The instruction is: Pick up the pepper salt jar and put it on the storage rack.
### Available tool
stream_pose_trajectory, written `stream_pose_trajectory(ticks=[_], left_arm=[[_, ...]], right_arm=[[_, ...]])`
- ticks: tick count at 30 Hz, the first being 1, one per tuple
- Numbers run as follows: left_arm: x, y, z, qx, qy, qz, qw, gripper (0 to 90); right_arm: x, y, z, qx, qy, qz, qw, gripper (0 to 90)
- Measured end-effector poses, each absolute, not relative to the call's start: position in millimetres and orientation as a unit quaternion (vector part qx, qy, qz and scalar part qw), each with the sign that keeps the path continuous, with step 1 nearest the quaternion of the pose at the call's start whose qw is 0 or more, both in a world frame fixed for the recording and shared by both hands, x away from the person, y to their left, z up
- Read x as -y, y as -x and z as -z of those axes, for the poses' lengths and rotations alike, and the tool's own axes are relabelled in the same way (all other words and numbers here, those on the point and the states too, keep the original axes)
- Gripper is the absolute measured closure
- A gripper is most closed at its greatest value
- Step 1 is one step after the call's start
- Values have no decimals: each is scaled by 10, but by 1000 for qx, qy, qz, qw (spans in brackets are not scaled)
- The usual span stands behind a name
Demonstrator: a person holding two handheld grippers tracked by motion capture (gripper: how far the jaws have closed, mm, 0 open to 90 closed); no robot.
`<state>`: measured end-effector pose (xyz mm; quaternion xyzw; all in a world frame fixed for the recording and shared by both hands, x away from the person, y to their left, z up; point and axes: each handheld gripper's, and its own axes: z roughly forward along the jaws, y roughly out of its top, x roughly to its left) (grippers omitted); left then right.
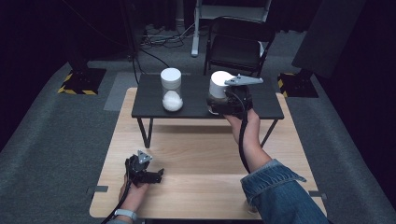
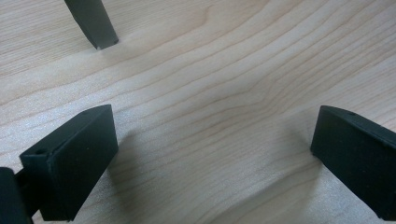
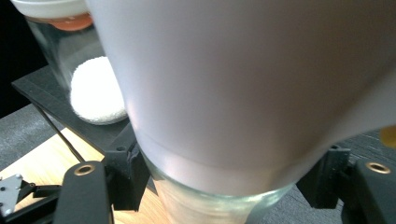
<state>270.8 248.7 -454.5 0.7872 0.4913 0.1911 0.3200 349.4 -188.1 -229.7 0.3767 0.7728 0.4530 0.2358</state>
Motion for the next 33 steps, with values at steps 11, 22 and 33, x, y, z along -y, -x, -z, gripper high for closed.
stream_pose_trajectory(ticks=[11, 22, 33], left_arm=[[-2487, -2711, 4545, -491, -788, -191, 320, 3], [-2487, -2712, 4545, -491, -788, -191, 320, 3], [-2487, -2712, 4546, -491, -787, -191, 320, 3]], right_arm=[[1807, -3598, 2335, -774, -381, -449, 234, 306], [1768, -3680, 2393, -775, -387, -444, 229, 306], [1733, -3674, 2411, -779, -382, -439, 236, 305]])
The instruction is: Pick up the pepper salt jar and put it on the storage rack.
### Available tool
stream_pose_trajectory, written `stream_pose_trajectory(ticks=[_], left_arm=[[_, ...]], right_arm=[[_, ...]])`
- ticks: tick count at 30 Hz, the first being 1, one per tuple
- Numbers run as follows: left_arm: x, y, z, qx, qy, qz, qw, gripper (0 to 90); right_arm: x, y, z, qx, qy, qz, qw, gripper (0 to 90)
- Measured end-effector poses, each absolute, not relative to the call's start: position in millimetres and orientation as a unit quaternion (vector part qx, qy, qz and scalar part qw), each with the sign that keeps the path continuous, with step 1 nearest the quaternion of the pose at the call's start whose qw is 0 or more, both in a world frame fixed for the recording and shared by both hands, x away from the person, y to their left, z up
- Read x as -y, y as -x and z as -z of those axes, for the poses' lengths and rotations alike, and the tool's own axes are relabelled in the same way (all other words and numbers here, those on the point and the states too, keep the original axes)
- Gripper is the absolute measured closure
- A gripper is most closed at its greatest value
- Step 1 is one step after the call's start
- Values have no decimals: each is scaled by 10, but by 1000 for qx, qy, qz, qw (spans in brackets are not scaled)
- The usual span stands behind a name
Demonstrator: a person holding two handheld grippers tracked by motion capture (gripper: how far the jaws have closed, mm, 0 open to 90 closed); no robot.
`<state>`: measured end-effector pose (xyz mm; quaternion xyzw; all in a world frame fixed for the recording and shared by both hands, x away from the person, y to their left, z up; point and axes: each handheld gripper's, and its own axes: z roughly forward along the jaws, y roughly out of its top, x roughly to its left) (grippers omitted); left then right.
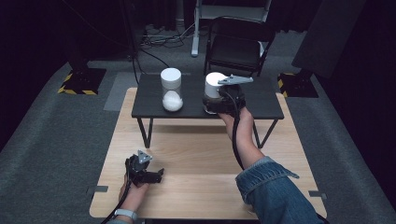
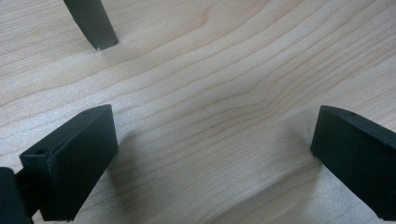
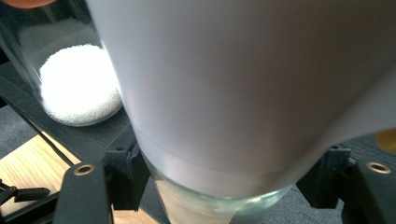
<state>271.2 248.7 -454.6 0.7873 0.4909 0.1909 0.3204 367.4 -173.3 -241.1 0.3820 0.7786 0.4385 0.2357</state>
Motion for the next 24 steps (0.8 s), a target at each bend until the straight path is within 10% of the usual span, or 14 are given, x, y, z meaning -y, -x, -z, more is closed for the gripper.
stream_pose_trajectory(ticks=[12, 24], left_arm=[[-2487, -2714, 4548, -490, -787, -191, 321, 3], [-2482, -2711, 4553, -491, -786, -193, 322, 3]], right_arm=[[1763, -3616, 2383, -783, -373, -438, 237, 90], [2017, -3448, 2343, -775, -374, -453, 233, 74]])
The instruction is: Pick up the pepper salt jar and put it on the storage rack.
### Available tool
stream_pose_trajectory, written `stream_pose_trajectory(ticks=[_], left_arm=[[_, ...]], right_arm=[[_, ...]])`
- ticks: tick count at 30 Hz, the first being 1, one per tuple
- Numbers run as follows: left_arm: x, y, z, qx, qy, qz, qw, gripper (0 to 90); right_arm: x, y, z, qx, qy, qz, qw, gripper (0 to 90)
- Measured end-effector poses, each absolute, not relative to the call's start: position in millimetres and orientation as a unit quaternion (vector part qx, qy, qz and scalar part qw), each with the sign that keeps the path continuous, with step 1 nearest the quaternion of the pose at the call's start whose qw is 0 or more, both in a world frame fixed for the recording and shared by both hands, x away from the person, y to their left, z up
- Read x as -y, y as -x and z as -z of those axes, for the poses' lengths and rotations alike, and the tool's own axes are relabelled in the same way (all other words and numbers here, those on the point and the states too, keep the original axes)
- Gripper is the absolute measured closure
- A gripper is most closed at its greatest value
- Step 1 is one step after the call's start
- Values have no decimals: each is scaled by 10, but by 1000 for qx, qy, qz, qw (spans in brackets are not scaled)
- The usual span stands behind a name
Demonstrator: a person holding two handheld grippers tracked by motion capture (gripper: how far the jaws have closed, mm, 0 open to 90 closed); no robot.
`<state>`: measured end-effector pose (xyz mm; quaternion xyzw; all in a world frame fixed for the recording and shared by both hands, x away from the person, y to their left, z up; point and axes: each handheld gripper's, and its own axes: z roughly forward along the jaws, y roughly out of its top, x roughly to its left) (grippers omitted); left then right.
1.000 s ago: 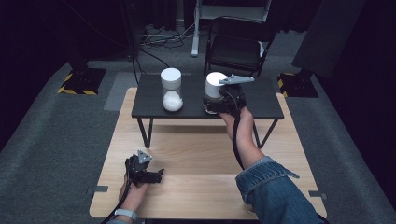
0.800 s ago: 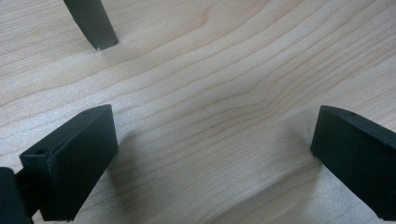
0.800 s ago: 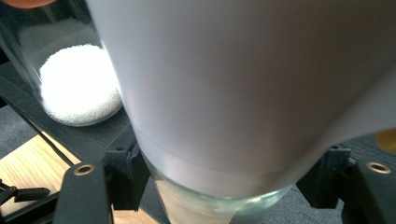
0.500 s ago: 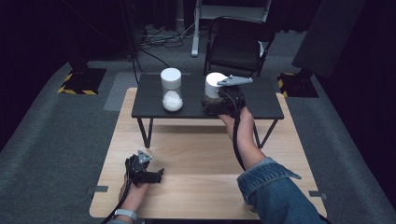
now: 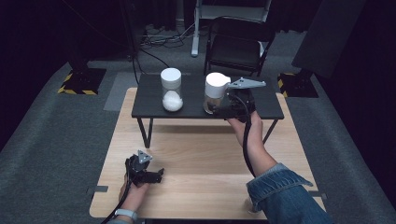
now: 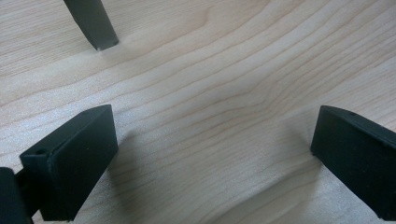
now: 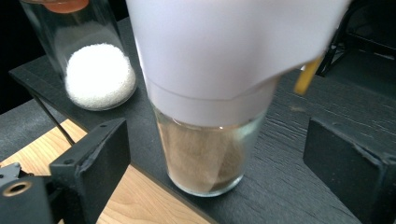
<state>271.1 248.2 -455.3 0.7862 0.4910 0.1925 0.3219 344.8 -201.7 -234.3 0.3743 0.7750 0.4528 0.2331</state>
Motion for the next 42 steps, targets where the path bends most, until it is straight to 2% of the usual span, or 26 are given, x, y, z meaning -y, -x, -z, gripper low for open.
stream_pose_trajectory(ticks=[27, 42], left_arm=[[-2483, -2693, 4546, -491, -787, -193, 319, 3], [-2474, -2695, 4551, -494, -785, -194, 320, 3]], right_arm=[[2540, -3123, 2297, -767, -375, -461, 244, 74], [2888, -2992, 2436, -760, -394, -448, 258, 75]])
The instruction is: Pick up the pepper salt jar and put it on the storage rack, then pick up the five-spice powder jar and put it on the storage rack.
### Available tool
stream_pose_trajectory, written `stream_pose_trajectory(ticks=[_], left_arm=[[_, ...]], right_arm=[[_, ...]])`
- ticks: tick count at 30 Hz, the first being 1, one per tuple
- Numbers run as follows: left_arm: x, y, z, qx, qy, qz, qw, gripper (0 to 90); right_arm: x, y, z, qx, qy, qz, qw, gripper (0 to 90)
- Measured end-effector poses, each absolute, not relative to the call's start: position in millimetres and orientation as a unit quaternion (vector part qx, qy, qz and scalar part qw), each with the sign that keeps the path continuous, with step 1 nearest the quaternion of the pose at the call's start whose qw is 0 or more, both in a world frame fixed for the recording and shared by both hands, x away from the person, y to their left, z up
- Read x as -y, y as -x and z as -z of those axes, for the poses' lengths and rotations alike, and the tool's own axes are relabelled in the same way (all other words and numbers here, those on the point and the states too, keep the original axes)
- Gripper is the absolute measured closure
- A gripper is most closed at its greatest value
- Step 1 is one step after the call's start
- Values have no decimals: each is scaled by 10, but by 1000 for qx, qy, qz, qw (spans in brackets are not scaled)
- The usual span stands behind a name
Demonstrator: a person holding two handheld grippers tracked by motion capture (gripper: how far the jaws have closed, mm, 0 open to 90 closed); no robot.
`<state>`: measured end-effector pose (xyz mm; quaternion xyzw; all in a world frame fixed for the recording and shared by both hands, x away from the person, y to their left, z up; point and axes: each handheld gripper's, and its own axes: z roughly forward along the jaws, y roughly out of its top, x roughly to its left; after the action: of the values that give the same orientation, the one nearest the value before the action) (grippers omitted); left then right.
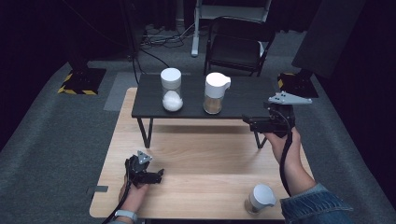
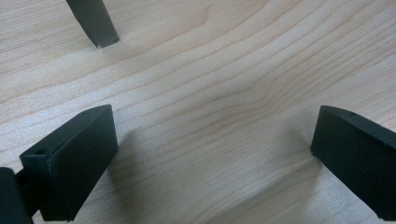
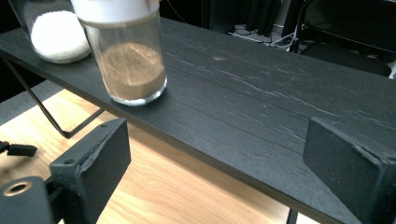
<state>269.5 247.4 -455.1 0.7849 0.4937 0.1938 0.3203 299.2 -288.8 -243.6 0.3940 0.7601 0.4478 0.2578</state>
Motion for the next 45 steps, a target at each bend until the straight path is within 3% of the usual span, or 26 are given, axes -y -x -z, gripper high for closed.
stream_pose_trajectory(ticks=[45], left_arm=[[-2445, -2695, 4552, -500, -781, -197, 319, 2]], right_arm=[[3355, -2291, 3010, -761, -407, -440, 248, 75]])
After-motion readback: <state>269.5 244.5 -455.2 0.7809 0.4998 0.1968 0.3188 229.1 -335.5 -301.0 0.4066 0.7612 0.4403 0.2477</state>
